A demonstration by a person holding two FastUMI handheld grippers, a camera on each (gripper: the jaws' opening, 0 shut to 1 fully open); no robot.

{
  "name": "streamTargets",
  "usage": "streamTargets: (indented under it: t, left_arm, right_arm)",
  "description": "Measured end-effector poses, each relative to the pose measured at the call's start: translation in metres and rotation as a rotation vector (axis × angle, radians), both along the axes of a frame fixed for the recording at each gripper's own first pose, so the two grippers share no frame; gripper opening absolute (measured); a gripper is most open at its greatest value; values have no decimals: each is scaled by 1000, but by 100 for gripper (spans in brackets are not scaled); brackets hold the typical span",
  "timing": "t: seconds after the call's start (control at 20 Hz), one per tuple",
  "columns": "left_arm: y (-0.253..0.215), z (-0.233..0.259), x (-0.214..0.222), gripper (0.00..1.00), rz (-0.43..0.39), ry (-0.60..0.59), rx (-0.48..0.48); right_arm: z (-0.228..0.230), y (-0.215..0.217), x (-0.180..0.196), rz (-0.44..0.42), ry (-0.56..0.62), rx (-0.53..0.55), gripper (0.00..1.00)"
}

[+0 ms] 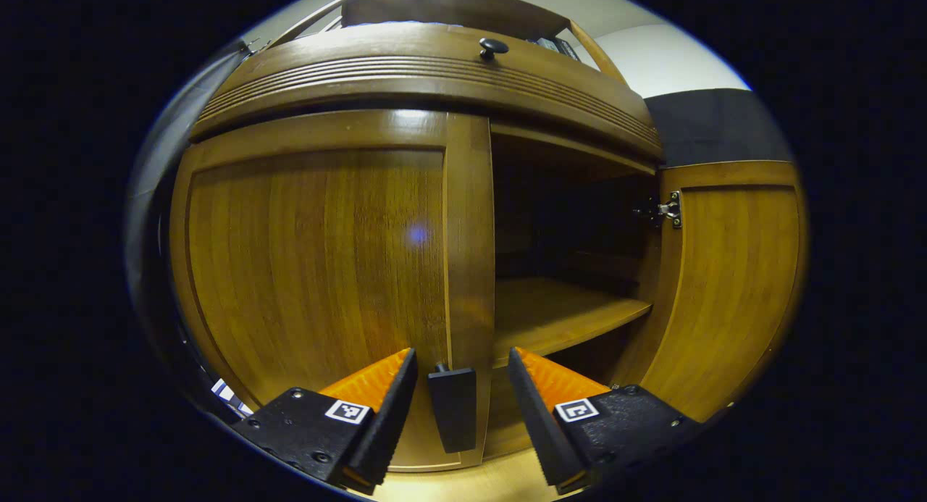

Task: Open the right door of the double-door shoe cabinet with the right hand, and open the left door with the left hand.

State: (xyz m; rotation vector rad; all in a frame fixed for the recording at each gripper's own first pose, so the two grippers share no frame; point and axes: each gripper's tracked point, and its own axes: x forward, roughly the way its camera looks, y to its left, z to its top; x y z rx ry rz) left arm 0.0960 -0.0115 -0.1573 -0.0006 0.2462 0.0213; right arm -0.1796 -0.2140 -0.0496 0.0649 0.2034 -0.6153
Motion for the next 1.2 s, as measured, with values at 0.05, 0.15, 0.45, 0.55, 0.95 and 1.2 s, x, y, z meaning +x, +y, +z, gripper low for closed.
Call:
streamTargets:
  t: [0.05, 0.15, 0.45, 0.55, 0.95, 1.2]
  left_arm:
    - [-1, -3, 0, 72, 7, 10, -3]
    - [1, -5, 2, 64, 19, 7, -8]
    - [8, -11, 1, 35, 47, 24, -11]
    - [8, -12, 1, 39, 46, 26, -8]
    - [8, -11, -2, 34, 31, 29, -22]
    - [6, -10, -7, 31, 20, 31, -35]
  right_arm:
    - [-1, -1, -1, -2, 3, -1, 29]
    - [-2, -2, -1, -5, 8, -1, 29]
    - [-5, -1, -3, -1, 13, 7, 29]
    - [-8, 0, -4, -1, 14, 14, 29]
    - [-7, 1, -12, -8, 8, 21, 29]
    - [-5, 3, -12, -3, 2, 25, 29]
